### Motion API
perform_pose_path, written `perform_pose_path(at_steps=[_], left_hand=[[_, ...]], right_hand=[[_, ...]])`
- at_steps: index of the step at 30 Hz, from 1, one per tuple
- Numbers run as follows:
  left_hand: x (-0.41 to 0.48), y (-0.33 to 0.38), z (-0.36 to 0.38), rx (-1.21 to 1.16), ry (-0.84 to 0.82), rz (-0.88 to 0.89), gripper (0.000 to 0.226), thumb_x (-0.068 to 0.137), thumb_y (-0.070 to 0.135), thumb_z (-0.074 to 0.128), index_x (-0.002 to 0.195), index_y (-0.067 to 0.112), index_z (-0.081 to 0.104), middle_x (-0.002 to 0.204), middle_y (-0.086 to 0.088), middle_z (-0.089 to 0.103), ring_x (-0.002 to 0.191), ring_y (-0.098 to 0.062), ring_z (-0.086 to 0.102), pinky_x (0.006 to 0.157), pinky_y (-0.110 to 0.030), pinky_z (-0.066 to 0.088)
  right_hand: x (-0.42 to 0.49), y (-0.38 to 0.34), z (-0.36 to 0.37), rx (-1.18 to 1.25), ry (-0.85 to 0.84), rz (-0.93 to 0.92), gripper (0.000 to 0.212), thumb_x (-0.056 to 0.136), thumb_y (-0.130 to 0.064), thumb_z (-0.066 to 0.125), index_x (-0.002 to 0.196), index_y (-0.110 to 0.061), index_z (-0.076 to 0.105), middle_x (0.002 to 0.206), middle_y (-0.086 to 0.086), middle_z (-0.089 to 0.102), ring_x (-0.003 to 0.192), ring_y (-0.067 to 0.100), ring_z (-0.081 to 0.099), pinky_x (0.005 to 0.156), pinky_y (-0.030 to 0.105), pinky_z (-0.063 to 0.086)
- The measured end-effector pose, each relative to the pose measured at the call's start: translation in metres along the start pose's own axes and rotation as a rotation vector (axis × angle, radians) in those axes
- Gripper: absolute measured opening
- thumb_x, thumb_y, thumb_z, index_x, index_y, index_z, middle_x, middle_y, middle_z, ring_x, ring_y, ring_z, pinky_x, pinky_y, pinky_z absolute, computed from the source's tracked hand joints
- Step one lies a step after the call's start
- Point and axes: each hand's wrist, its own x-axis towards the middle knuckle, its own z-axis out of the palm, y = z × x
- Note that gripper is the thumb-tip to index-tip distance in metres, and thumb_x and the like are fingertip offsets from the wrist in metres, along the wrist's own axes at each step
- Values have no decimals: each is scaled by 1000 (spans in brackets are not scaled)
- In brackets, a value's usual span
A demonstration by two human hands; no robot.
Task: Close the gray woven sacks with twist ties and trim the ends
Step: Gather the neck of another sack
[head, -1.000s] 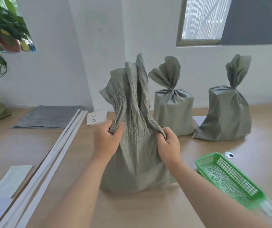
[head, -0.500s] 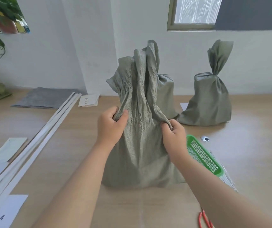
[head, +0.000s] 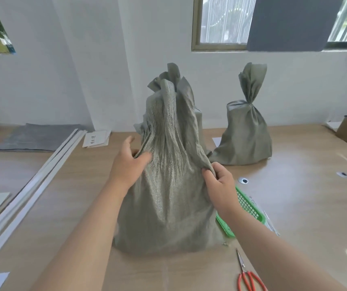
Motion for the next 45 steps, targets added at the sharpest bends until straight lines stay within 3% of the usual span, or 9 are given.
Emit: perform_pose_path(at_steps=[5,9,13,17,24,27,29,35,45], left_hand=[[5,24,8,96,-153,-72,25,85,34,72,108,26,71,101,1,77,96,-21,72,98,-45,53],[1,39,29,39,-105,-29,8,89,26,76,92,26,69,89,4,76,82,-11,71,82,-29,55],[-6,38,51,66,-4,30,21,85,16,77,96,29,65,93,6,75,89,-15,72,80,-33,56],[-12,39,68,45,93,117,30,90,14,69,99,41,58,97,22,68,87,10,63,73,-15,48],[-2,35,87,59,-17,179,32,100,17,54,128,31,48,112,23,58,107,-1,56,85,-14,43],[5,31,91,-51,-131,135,43,94,27,50,137,24,53,128,9,64,121,-9,58,107,-33,46],[9,27,89,-98,-217,103,56,79,31,54,134,23,51,130,0,63,123,-14,59,108,-45,46],[22,16,90,291,-341,132,120,52,65,86,151,39,23,128,16,63,121,-8,61,101,-37,53],[9,28,100,771,-102,291,69,57,79,66,109,34,61,88,18,62,99,-12,64,83,-35,44]], right_hand=[[18,-6,-20,74,-179,-1,20,79,-18,54,72,0,51,65,2,42,63,15,38,61,31,29],[34,-6,-33,116,-343,29,10,77,-13,56,75,-7,47,68,3,50,65,17,44,62,34,35],[48,-10,-37,206,-479,88,25,85,-13,65,108,-20,57,103,11,73,91,33,71,83,48,57],[59,-20,-30,198,-512,88,47,87,-24,74,130,-24,53,112,-2,73,99,15,72,90,38,59],[64,-41,-6,340,-586,155,32,88,-23,75,117,-10,68,108,8,76,101,23,73,89,40,59],[67,-47,7,429,-517,150,27,89,-19,73,114,-9,70,108,11,76,102,26,72,94,46,57],[71,-47,13,470,-449,135,27,88,-17,73,113,-8,71,109,15,75,105,32,71,97,53,54],[79,-54,15,439,-341,53,26,93,-9,62,118,-15,68,111,6,75,107,24,70,99,52,53],[86,-51,23,491,-454,29,39,95,-18,62,133,-13,56,128,8,67,121,22,63,109,49,45]])
